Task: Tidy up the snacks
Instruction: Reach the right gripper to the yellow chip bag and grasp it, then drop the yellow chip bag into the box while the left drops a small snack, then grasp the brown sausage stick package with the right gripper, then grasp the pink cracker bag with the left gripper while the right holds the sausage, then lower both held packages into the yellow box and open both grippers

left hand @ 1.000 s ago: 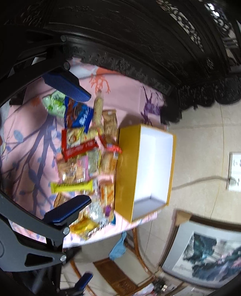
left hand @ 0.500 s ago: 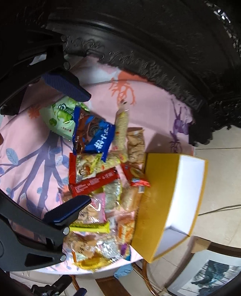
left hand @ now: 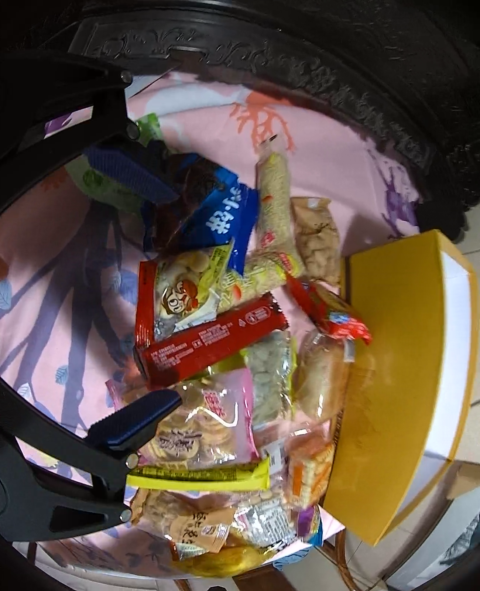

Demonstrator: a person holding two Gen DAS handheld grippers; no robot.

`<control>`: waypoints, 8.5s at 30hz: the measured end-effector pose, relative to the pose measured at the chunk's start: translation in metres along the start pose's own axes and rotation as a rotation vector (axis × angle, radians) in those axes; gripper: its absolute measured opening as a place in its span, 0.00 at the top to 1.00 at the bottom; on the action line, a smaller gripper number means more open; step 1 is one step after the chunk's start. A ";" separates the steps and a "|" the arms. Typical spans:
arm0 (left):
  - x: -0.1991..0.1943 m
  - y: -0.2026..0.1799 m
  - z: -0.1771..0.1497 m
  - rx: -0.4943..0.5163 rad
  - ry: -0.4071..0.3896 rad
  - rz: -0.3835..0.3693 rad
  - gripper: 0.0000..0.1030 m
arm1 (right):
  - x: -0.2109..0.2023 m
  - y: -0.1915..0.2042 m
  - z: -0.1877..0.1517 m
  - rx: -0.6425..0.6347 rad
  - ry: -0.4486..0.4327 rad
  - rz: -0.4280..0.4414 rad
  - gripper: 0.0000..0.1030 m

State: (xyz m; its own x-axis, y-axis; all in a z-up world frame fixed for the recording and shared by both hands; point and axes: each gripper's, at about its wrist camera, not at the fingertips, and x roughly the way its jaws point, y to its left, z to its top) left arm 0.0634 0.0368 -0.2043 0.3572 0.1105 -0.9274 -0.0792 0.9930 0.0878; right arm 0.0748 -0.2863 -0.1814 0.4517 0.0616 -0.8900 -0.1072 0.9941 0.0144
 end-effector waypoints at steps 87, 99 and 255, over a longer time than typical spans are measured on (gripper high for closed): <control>-0.083 -0.031 0.135 -0.030 -0.235 -0.229 0.67 | -0.052 0.129 0.147 -0.075 -0.221 0.222 0.62; -0.080 -0.033 0.237 -0.031 -0.330 -0.116 0.04 | -0.011 0.126 0.239 -0.059 -0.190 0.122 0.38; -0.062 -0.019 0.205 -0.072 -0.178 -0.309 0.39 | -0.036 0.126 0.202 -0.051 -0.223 0.240 0.61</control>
State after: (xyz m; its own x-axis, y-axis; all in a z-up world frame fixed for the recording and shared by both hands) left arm 0.2341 0.0196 -0.0741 0.5301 -0.1828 -0.8280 -0.0048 0.9758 -0.2185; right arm 0.2239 -0.1458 -0.0556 0.5901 0.3176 -0.7423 -0.2760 0.9433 0.1842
